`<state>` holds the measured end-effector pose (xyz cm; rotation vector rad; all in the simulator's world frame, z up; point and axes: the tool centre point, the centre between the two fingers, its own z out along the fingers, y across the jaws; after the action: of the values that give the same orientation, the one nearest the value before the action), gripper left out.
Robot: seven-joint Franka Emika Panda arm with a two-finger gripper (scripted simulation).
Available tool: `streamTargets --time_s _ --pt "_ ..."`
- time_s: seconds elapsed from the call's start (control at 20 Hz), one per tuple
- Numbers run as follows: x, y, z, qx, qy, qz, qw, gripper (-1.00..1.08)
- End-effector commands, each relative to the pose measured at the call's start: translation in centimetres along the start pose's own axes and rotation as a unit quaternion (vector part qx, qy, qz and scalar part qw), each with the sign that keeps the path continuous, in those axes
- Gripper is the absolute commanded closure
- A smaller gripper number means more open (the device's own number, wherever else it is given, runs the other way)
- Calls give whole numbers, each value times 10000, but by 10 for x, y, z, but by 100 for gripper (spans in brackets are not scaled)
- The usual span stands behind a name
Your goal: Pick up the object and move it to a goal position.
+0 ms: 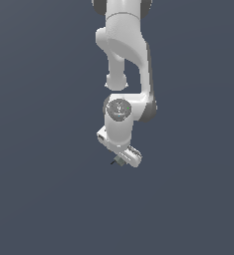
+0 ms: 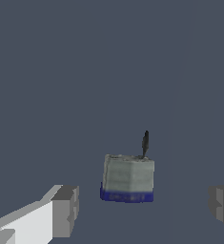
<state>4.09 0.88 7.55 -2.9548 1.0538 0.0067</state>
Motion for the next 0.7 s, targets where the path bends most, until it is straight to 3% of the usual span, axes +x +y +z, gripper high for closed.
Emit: streamTargets --time_s 0.0,0.65 --pt "2 -1 5 -4 12 201 9998 -92" --pt "3 -2 16 -13 25 464 9989 -92"
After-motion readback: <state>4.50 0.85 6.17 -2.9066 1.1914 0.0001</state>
